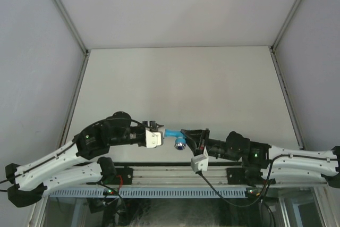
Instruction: Install the water faucets
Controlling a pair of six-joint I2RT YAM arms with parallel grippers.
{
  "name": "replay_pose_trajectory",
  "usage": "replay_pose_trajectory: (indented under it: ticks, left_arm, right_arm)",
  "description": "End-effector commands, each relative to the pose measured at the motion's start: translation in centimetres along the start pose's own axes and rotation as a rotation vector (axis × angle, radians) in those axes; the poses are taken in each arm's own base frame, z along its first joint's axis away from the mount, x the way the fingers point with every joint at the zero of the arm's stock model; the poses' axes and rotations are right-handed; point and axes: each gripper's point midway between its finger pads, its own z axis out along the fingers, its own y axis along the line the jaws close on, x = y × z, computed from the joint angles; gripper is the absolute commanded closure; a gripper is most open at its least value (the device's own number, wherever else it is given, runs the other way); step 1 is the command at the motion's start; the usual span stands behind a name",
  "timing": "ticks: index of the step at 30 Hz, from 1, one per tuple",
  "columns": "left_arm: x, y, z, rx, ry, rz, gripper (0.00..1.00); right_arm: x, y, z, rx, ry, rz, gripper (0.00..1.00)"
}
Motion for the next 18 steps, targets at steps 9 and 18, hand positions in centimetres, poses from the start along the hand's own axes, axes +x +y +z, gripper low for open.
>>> replay_pose_trajectory:
  ticks: [9,18]
  left_arm:
    - [-1.8,4.8,0.4,-0.235,-0.054,0.069,1.00]
    - [-1.2,4.9,0.8,-0.246,-0.035,0.075,1.00]
  right_arm:
    - [-2.9,-8.4,-1.9,0.289,-0.277,1.004,1.00]
    - [0.8,-9.2,-2.3,0.383,-0.184,1.452,1.00]
